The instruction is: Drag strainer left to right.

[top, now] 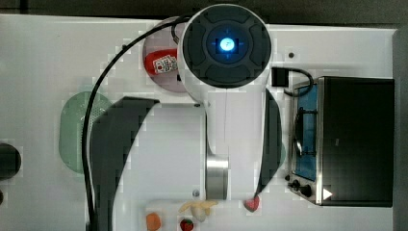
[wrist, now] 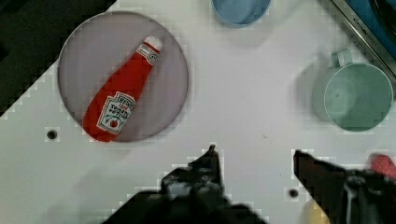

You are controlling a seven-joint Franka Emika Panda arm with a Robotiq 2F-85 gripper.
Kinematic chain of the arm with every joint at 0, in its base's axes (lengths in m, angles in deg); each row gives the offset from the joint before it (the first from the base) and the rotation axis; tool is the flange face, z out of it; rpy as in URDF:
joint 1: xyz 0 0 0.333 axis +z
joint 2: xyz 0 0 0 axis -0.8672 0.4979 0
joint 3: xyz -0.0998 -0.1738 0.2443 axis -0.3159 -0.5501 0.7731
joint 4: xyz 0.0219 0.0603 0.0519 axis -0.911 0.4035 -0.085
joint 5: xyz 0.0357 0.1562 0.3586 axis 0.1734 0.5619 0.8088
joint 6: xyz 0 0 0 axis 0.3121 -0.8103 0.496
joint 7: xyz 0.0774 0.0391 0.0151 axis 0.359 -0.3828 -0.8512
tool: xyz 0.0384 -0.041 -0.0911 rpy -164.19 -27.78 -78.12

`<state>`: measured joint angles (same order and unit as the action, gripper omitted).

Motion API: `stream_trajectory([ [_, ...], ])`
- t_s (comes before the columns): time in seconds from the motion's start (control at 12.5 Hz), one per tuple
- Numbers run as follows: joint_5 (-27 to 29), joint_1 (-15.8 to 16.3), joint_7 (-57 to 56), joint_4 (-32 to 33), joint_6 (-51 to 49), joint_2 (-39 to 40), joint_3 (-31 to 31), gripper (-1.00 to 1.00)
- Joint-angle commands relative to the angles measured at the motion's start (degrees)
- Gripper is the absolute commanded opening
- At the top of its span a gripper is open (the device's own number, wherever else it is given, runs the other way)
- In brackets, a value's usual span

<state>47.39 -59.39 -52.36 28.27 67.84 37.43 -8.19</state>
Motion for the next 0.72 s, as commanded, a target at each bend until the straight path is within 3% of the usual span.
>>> stream_trajectory([
  [0.08, -0.3, -1.2, 9.5, 17.4, -14.0, -31.8, -1.5, 0.59],
  [0.24, -0.3, -1.1, 9.5, 17.4, -13.6, -31.8, -1.3, 0.99],
  [0.48, 0.3, 0.0, 9.5, 17.4, -10.6, -30.7, 1.6, 1.00],
  [0.72, 0.4, 1.7, 9.5, 17.4, -5.3, -27.1, 8.8, 1.00],
])
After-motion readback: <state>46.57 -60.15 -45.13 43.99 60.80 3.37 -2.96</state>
